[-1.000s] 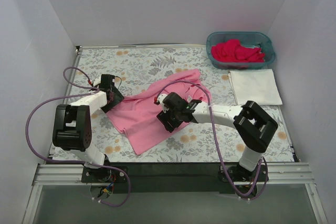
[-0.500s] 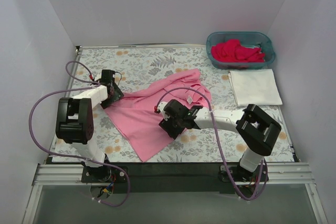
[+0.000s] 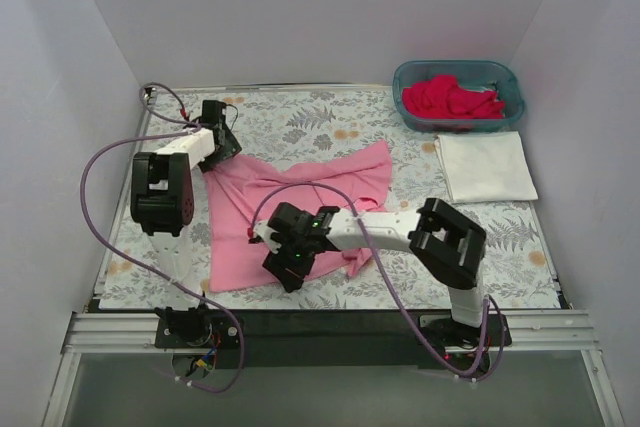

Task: Fold and stack the t-shirts
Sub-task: Flatten the tshirt out

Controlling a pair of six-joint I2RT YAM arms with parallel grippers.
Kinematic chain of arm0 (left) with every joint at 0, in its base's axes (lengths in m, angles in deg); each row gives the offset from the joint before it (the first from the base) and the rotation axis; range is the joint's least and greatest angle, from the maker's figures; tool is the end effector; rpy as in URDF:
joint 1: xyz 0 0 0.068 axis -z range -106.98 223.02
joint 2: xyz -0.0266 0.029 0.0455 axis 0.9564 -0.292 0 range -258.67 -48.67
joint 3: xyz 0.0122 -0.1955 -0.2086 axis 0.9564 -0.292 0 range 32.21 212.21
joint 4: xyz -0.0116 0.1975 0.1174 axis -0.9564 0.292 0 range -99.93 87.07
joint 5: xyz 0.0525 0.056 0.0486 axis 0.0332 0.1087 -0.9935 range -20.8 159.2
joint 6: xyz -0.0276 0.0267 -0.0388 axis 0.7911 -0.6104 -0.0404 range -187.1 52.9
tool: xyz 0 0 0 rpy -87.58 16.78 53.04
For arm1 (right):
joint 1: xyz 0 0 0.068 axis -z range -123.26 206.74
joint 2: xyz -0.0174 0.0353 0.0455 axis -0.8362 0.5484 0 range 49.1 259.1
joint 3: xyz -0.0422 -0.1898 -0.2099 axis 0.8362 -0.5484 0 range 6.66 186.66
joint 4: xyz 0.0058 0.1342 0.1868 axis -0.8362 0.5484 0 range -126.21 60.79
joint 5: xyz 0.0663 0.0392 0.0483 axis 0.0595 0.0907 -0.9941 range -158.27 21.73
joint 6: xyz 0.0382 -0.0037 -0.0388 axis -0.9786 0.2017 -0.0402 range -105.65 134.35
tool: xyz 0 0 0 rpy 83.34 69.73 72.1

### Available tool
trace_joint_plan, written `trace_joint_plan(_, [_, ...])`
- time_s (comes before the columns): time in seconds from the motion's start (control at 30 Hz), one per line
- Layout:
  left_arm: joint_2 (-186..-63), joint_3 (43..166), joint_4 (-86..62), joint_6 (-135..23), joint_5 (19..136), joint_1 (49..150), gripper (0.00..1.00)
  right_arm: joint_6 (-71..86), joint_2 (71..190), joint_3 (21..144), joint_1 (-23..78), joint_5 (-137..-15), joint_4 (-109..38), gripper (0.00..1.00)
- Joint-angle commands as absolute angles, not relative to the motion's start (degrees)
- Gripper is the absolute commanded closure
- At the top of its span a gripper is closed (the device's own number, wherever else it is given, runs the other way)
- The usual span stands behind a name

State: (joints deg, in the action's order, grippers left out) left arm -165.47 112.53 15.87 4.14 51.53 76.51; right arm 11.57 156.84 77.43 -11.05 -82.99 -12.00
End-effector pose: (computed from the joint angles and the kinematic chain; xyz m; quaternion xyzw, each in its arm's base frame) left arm 0.4011 -0.0132 0.1878 -0.5653 0.7760 -0.0252 0.2786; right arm 0.1284 0.3388 0.2031 -0.5430 0.7930 0.2438 0.1298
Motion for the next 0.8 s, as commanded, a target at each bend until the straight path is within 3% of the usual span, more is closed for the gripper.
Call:
trace_joint_plan(0.0, [-173.73,119.91,17.22,3.39,56.72,75.92,0.31,11.28,166.24,86.35,-13.92,-90.07,-7.82,0.46])
trace_joint_plan(0.13, [-172.69,126.07,17.40,1.54,57.95,75.92,0.25,10.66,168.64,97.88,-12.53,-83.48,-7.47,0.45])
trace_joint_plan(0.27, [-161.57,123.54,16.96,0.31,57.78,75.92,0.19,8.91,161.62,93.71,-9.01,-76.19,-7.47,0.44])
trace_joint_plan(0.4, [-148.54,111.54,16.96,1.71,59.44,76.62,0.16,7.33,151.16,83.24,-4.71,-66.27,-8.17,0.42])
trace_joint_plan(0.53, [-135.54,99.06,17.49,5.57,60.76,79.78,0.16,5.04,140.01,73.74,5.46,-64.31,-10.36,0.41])
trace_joint_plan(0.77, [-122.60,80.92,20.56,12.86,62.70,88.75,0.16,6.53,136.54,67.66,21.92,-65.45,-15.98,0.44])
